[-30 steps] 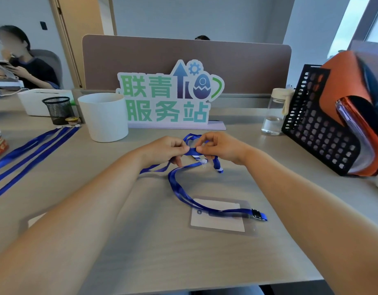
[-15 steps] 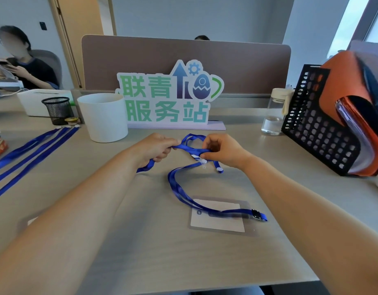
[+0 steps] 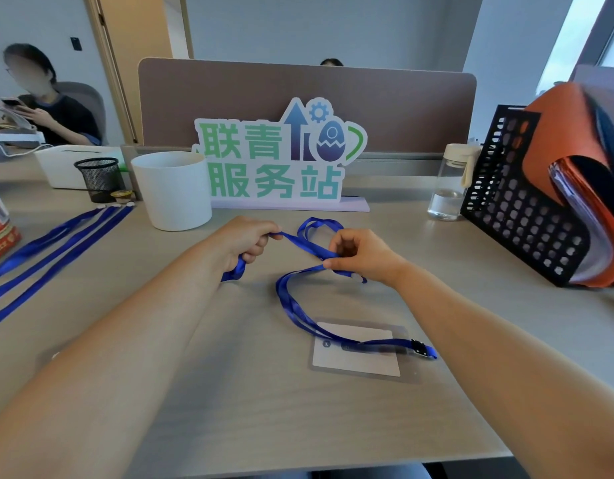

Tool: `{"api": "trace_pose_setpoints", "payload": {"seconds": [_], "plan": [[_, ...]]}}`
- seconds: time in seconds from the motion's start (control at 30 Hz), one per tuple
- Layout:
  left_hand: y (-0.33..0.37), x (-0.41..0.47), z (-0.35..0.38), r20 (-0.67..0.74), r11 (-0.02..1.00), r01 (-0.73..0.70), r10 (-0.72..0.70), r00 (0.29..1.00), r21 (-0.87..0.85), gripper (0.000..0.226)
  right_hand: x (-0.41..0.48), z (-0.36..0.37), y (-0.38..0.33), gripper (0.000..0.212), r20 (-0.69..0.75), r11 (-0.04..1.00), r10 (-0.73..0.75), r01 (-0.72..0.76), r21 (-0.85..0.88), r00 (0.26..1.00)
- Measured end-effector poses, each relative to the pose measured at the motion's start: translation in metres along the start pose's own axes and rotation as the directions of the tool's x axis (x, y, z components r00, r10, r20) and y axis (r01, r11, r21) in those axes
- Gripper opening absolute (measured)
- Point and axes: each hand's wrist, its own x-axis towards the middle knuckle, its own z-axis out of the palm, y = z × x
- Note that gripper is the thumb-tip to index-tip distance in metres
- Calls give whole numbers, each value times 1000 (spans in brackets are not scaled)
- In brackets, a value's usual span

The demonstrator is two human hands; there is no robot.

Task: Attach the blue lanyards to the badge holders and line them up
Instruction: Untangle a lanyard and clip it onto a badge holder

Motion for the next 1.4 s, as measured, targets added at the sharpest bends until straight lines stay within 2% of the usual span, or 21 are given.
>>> {"api": "trace_pose_setpoints", "payload": {"seconds": [0.13,0.27,0.57,0.83,0.93,1.0,1.13,1.23,1.3,1.4], "plan": [[-2,-3,-7,-24,999,1,-2,1000,-38,21,3,1,4,12,48,997,69,-71,43,996],[-3,-4,-13,-64,999,2,-4,998,-36,21,3,3,2,23,59,975,136,-144,167,989],[-14,-1,-22,-134,999,11,-16,991,-37,21,2,-1,-2,36,122,926,138,-171,335,983],[-19,-5,-30,-137,999,38,-42,990,-31,20,7,4,-7,22,58,951,108,-120,284,992],[-22,-7,-34,-127,999,53,-54,990,-14,19,8,6,-9,16,39,942,94,-101,321,995],[-24,-7,-37,-125,998,60,-60,990,-2,18,10,8,-11,20,43,934,103,-112,340,994],[-27,-7,-41,-119,998,68,-66,991,11,18,14,8,-12,30,107,841,146,-180,510,984],[-30,-7,-44,-120,997,78,-74,990,30,18,15,7,-13,29,143,773,122,-184,606,982],[-31,-7,-45,-112,996,84,-80,990,37,17,16,9,-13,24,128,807,105,-160,568,986],[-32,-9,-48,-94,996,85,-82,992,29,18,17,14,-13,15,83,895,119,-143,422,989]]}}
